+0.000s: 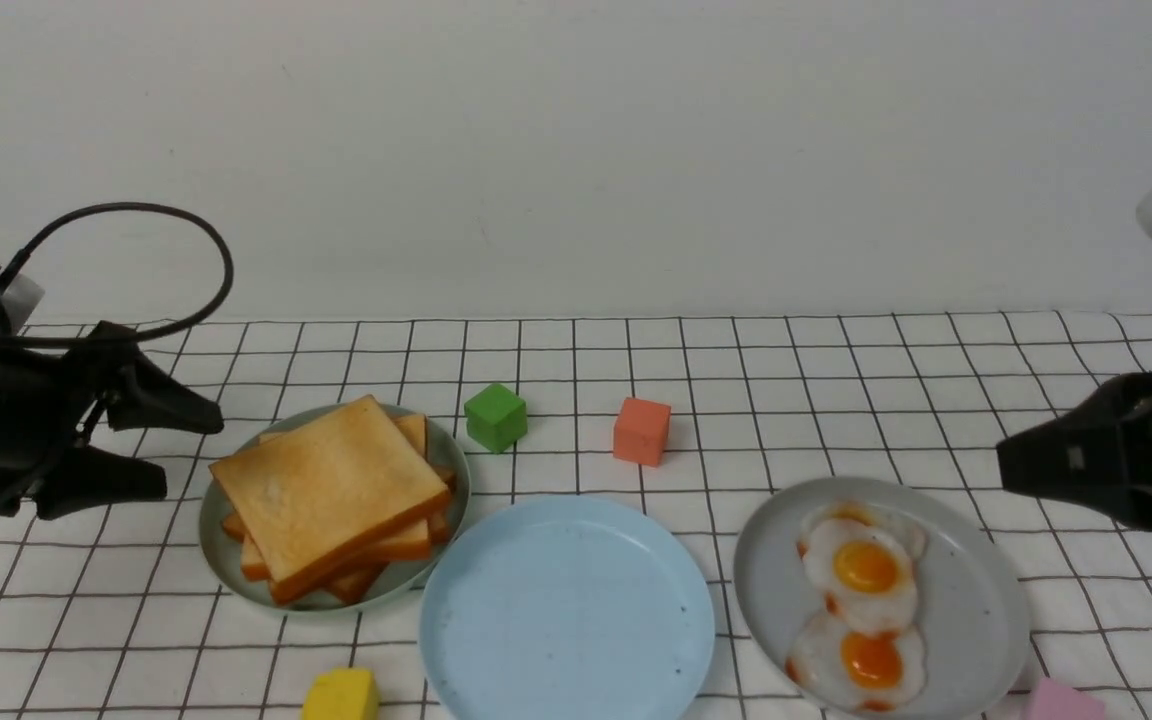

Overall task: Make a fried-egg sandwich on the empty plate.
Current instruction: Use the left arm to grab a slice of bread

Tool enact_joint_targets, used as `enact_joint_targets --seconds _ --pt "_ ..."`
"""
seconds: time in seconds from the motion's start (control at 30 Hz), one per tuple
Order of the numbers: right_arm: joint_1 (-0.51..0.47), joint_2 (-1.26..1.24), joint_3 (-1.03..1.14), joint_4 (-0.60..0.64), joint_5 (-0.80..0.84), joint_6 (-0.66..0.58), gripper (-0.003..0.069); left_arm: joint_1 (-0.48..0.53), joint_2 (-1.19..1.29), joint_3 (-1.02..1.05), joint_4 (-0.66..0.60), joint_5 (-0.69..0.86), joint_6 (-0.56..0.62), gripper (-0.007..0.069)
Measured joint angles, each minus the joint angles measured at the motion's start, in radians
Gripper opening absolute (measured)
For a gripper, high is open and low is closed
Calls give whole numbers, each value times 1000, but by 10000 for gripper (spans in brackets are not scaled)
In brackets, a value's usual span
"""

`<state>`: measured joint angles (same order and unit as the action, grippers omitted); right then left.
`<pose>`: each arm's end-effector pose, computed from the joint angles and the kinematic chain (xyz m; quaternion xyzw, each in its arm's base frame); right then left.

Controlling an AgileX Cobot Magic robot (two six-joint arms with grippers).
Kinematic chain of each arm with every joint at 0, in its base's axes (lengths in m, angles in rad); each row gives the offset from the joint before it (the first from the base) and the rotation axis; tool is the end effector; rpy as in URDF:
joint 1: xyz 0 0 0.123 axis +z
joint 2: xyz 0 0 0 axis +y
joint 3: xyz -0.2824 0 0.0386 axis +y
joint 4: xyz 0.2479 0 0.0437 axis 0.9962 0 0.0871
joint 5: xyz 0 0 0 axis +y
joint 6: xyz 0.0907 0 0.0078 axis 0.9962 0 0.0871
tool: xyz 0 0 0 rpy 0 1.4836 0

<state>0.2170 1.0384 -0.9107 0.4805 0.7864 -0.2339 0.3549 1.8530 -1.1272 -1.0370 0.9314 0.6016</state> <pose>0.1920 0.0729 0.3379 -0.1093 0.9033 0.2150 0.3548 0.3515 0.0631 0.1894 -0.1864 0.8983 -0.3530 0.1834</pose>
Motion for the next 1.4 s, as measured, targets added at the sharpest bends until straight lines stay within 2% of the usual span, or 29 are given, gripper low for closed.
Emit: enact_joint_targets --seconds 0.3,0.63,0.73,1.1,1.4 --pt "0 0 0 1 -14 -1 242 -1 106 -19 -134 45 121 558" --pt "0 0 0 3 -30 -1 242 -1 117 -19 -137 59 142 502" --pt "0 0 0 3 -31 -1 242 -1 117 -19 -137 59 158 467" --pt "0 0 0 3 -31 -1 242 -1 162 -20 -130 58 170 227" --pt "1 0 0 3 -31 -1 242 1 163 -24 -133 82 217 125"
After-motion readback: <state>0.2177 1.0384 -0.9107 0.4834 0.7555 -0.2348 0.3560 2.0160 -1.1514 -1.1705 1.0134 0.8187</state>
